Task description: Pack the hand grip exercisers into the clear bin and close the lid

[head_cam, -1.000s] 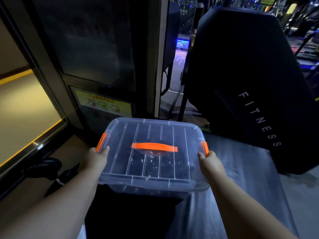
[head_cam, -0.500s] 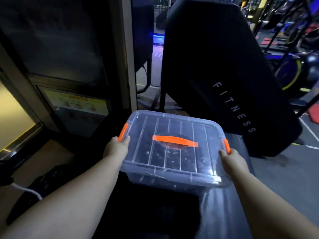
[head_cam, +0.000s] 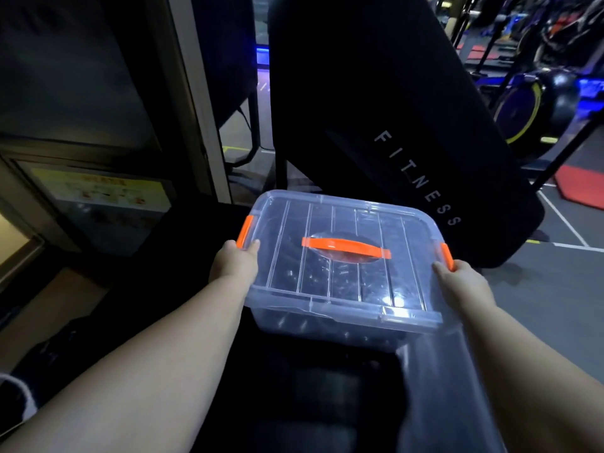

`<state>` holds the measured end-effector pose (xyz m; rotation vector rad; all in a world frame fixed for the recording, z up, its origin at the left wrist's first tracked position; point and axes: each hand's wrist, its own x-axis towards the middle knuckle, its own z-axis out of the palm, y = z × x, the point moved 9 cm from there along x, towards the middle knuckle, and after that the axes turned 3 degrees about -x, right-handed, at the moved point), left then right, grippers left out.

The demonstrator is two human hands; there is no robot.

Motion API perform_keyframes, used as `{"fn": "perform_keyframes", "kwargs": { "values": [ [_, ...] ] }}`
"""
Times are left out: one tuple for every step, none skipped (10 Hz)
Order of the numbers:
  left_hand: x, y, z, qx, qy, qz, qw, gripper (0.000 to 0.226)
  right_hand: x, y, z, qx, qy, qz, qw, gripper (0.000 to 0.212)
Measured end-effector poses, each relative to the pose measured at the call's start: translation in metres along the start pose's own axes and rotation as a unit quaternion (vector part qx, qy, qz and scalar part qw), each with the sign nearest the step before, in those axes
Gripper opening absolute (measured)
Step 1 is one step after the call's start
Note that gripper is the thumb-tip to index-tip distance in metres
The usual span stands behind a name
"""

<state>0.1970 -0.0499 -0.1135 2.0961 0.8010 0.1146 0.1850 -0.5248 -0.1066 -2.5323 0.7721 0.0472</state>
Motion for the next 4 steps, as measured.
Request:
{"fn": "perform_keyframes", "kwargs": {
  "values": [
    [-0.007, 0.003, -0.003, 0.036, -0.012, -0.009, 0.999, 0.044, -0.008, 0.000, -0.001, -0.035, -0.010, 0.014, 0.999, 0.044],
    [-0.013, 0.009, -0.013, 0.109, -0.027, -0.025, 0.993, 0.052, -0.023, -0.004, -0.009, -0.089, 0.001, 0.044, 0.995, 0.059],
    [-0.020, 0.020, -0.028, 0.213, -0.028, 0.004, 0.977, 0.054, -0.044, -0.017, -0.024, -0.142, 0.026, 0.058, 0.988, 0.069],
    [-0.035, 0.048, -0.047, 0.217, -0.011, 0.069, 0.974, 0.052, -0.068, -0.050, -0.038, -0.168, 0.043, 0.018, 0.985, 0.069]
  ]
}}
